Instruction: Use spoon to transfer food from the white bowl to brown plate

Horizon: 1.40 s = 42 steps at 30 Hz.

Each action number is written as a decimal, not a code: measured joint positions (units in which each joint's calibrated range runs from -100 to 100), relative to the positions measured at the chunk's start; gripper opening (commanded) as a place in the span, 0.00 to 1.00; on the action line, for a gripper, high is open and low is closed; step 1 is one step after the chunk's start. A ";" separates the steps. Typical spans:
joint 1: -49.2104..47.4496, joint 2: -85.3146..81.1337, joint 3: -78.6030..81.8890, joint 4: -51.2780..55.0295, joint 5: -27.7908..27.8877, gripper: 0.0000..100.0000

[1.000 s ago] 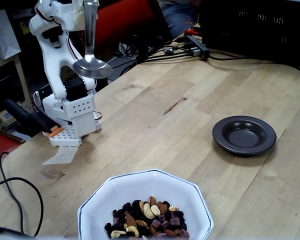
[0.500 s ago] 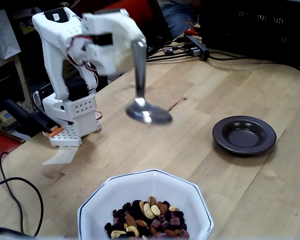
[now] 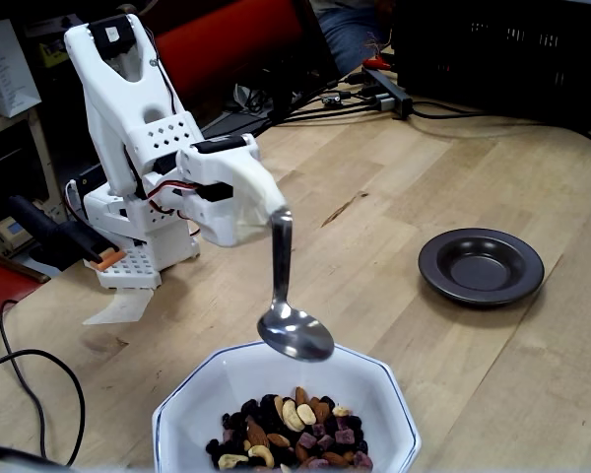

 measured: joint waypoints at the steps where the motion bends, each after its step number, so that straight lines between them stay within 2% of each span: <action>1: 0.00 0.00 0.76 -1.28 0.00 0.05; 8: -0.73 0.00 7.32 -5.86 0.10 0.05; 19: -7.81 0.00 11.45 -6.10 0.00 0.05; 24: -8.03 0.52 11.45 -6.10 0.00 0.05; 34: -8.03 12.37 11.45 -6.10 0.00 0.05; 42: -6.93 13.40 11.45 -6.10 0.00 0.05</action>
